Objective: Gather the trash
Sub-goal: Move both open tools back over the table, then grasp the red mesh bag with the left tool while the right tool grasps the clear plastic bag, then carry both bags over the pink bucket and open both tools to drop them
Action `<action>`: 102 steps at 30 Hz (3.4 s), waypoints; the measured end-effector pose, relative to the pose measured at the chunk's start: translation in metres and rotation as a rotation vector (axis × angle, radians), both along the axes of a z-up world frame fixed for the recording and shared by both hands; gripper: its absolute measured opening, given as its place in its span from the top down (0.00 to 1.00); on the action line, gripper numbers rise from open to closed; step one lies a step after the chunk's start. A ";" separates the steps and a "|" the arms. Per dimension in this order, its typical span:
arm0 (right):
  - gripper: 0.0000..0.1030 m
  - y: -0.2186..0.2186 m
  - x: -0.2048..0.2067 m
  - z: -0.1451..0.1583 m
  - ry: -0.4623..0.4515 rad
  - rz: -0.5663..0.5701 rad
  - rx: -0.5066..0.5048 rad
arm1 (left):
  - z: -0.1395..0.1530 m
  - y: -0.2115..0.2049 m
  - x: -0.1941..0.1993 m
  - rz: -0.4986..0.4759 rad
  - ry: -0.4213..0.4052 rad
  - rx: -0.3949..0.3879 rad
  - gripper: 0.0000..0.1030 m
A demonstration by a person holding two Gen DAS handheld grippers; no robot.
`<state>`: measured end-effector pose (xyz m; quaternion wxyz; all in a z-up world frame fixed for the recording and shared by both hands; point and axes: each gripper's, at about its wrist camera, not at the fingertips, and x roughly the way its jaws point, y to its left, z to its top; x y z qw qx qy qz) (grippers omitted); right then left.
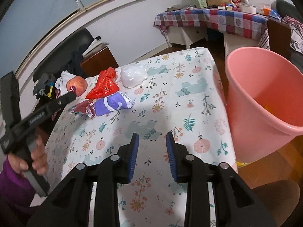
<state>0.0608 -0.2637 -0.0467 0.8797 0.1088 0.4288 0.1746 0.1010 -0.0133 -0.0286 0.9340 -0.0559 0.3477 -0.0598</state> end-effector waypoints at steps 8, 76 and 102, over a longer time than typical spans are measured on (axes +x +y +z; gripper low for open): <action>0.68 0.014 0.029 0.010 -0.020 0.038 -0.006 | -0.023 0.015 0.054 0.031 0.113 -0.029 0.47; 0.85 -0.020 0.003 0.084 -0.309 -0.034 0.007 | 0.050 -0.069 -0.035 -0.071 -0.090 -0.128 0.90; 0.85 -0.141 -0.036 0.085 -0.387 -0.314 0.013 | 0.079 -0.211 -0.023 -0.249 -0.159 -0.081 0.89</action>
